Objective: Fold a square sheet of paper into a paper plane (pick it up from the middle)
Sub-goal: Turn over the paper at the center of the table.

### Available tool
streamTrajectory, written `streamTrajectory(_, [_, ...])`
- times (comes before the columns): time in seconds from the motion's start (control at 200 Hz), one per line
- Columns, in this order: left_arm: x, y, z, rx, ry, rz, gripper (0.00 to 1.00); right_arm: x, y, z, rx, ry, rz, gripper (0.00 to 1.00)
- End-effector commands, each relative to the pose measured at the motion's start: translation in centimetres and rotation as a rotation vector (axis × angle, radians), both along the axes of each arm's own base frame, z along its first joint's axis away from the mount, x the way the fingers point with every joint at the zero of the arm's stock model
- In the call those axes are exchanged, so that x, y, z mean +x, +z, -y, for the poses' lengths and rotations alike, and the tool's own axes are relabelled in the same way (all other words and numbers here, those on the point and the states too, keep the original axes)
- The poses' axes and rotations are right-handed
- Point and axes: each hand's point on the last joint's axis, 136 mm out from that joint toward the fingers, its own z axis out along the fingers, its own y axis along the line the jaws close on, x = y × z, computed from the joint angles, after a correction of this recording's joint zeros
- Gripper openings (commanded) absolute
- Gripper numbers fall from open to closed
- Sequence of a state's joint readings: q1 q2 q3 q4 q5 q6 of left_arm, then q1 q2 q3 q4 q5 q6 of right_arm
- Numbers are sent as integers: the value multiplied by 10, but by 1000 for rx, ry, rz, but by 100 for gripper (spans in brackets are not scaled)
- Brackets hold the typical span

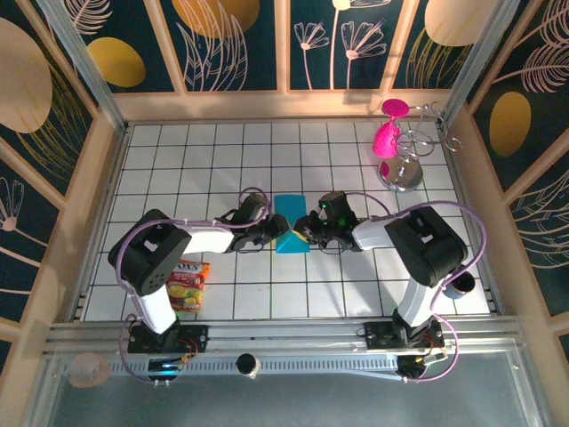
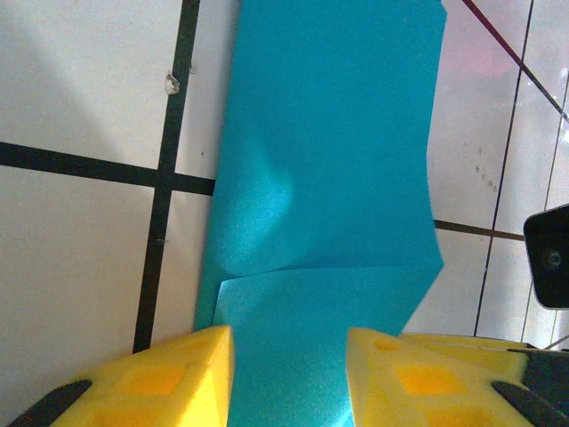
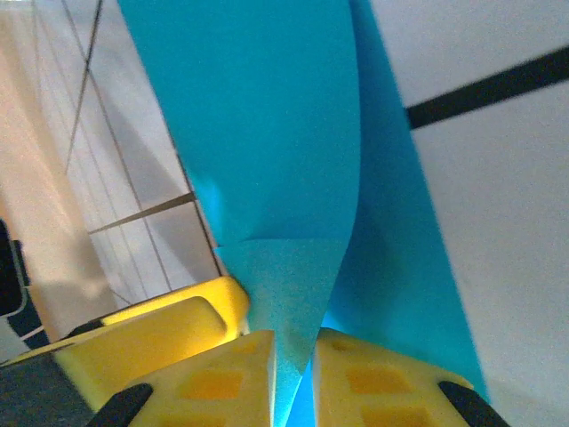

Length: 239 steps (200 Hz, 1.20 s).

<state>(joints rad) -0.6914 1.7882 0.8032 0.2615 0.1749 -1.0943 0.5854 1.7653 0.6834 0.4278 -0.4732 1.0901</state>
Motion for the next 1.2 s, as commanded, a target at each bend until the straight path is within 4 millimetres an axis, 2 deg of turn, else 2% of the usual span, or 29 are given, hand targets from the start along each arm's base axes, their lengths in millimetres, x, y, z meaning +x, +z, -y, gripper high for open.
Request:
streamTrajectory(0.0, [-7,-5,-10,13,17,-41,38,-2,4,-9,59,12,5,17])
streamTrajectory(0.23, [-2,15,-8,-26,26,-1,39,-4,1,-11,83,2,-5,13])
streamTrajectory(0.315, [-1,15,-9,-30,29,0,40,-3,0,-11,82,0,-4,10])
streamTrajectory(0.335, [1,27,-8,-48,30,22,40,-2,0,-11,83,-3,-1,9])
streamTrajectory(0.456, [3,39,-12,-67,41,45,44,2,8,-11,87,-9,34,3])
streamTrajectory(0.556, [5,54,-21,-96,67,74,49,11,28,-7,106,-17,107,1])
streamTrajectory(0.681, [4,78,-31,-169,87,117,61,20,72,-1,170,-15,248,0])
streamTrajectory(0.781, [-1,103,-26,-261,64,163,77,16,107,-7,246,36,339,0])
streamTrajectory(0.816, [-3,113,-22,-308,47,181,80,12,117,-9,282,57,360,0])
streamTrajectory(0.831, [-4,117,-20,-328,40,189,82,18,122,-2,293,41,370,0])
streamTrajectory(0.861, [-6,124,-17,-370,26,201,85,18,129,-1,319,46,378,0])
streamTrajectory(0.926, [-10,143,-12,-464,4,232,88,15,144,-2,380,69,403,0])
streamTrajectory(1.061, [-15,162,-9,-529,-27,272,88,10,158,-5,447,93,408,0])
streamTrajectory(1.191, [-16,161,-8,-504,-46,277,85,8,159,-4,477,92,397,1])
